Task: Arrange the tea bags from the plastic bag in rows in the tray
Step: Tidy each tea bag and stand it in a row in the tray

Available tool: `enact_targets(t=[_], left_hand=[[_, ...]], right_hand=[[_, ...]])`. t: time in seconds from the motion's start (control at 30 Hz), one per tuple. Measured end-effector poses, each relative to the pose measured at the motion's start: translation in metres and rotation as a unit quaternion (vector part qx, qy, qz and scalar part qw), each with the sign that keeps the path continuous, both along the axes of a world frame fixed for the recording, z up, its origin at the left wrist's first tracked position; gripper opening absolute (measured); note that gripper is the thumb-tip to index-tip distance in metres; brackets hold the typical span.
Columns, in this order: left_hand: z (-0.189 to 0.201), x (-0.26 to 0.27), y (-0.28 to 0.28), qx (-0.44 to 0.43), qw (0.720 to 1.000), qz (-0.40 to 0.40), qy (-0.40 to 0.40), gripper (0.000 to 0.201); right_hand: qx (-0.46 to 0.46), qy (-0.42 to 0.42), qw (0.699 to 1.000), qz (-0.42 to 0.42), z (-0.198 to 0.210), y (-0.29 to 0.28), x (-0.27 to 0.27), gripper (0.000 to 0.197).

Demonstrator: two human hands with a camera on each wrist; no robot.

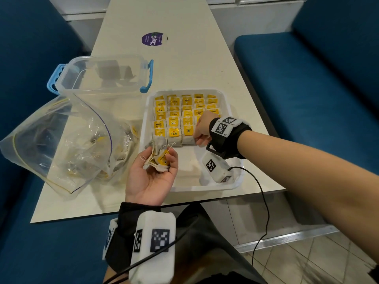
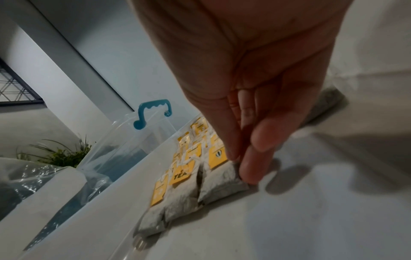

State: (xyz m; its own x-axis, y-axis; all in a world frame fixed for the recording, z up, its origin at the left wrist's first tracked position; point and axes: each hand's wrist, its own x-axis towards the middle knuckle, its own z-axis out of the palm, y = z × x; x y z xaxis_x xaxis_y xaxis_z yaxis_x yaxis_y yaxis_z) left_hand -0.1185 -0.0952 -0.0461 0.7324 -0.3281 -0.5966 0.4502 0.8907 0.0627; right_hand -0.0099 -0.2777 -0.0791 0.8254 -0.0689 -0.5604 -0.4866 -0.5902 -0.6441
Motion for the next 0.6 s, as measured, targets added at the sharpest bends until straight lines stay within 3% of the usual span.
enact_targets(t=[0.2, 0.33, 0.43, 0.53, 0.6], left_hand=[[0.000, 0.002, 0.000, 0.000, 1.000, 0.001, -0.005, 0.040], [0.001, 0.002, -0.001, -0.002, 1.000, -0.006, -0.023, 0.037], [0.004, 0.002, -0.003, -0.004, 0.999, -0.018, -0.044, 0.039], [0.008, 0.001, -0.005, 0.007, 0.996, -0.048, -0.068, 0.035], [0.010, 0.001, -0.008, 0.011, 0.994, -0.069, -0.082, 0.032]], right_hand=[[0.007, 0.021, 1.000, 0.015, 0.008, 0.002, 0.002, 0.016], [-0.055, 0.007, 0.997, 0.048, 0.037, 0.017, -0.003, 0.012], [-0.047, -0.102, 0.989, 0.096, 0.071, 0.024, -0.018, 0.015], [-0.023, -0.230, 0.951, 0.206, 0.102, 0.028, -0.041, 0.022], [-0.022, -0.261, 0.925, 0.277, 0.113, 0.030, -0.057, 0.027]])
